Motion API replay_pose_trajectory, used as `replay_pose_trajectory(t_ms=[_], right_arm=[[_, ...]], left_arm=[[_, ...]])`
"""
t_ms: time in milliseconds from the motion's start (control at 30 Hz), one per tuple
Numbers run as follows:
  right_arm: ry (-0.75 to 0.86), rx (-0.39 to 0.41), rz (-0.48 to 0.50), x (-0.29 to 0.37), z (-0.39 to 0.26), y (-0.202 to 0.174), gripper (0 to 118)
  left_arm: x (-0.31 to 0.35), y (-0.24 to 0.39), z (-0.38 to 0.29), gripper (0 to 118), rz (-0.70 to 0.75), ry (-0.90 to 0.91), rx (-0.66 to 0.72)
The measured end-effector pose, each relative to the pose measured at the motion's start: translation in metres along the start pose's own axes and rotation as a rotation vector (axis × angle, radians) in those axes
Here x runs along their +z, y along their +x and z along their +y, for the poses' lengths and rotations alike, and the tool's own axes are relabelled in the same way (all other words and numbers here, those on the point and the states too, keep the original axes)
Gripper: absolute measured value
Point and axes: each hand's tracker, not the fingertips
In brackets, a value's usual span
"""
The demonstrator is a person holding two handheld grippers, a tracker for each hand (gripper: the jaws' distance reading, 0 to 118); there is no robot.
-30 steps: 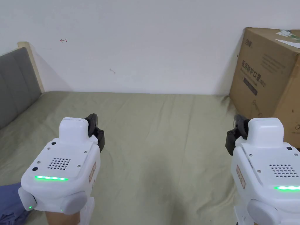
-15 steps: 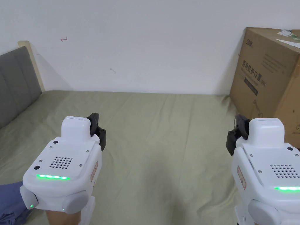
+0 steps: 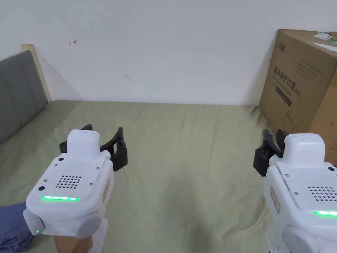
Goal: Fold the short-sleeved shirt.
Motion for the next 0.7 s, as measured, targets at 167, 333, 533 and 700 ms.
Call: replay_pose_trajectory(t_ms=[167,333,533,700], right_arm=[[0.025,-0.006,-0.01,-0.0001,-0.0016,0.0018,118],[-0.01,-0.015,0.001,-0.0024,-0.002,0.0037,118],[-0.01,-0.017,0.002,-0.0011,-0.0019,0.0023,118],[-0.009,-0.018,0.003,-0.0004,-0.0006,0.0011,118]], left_arm=[[-0.001,-0.004,0.001,96,-0.005,0.002,0.03],[-0.0011,-0.0053,0.0021,96,0.005,-0.002,0.03],[0.0019,-0.0065,0.001,96,0.004,0.015,0.034],[0.0035,-0.0063,0.0002,96,0.003,0.017,0.029]])
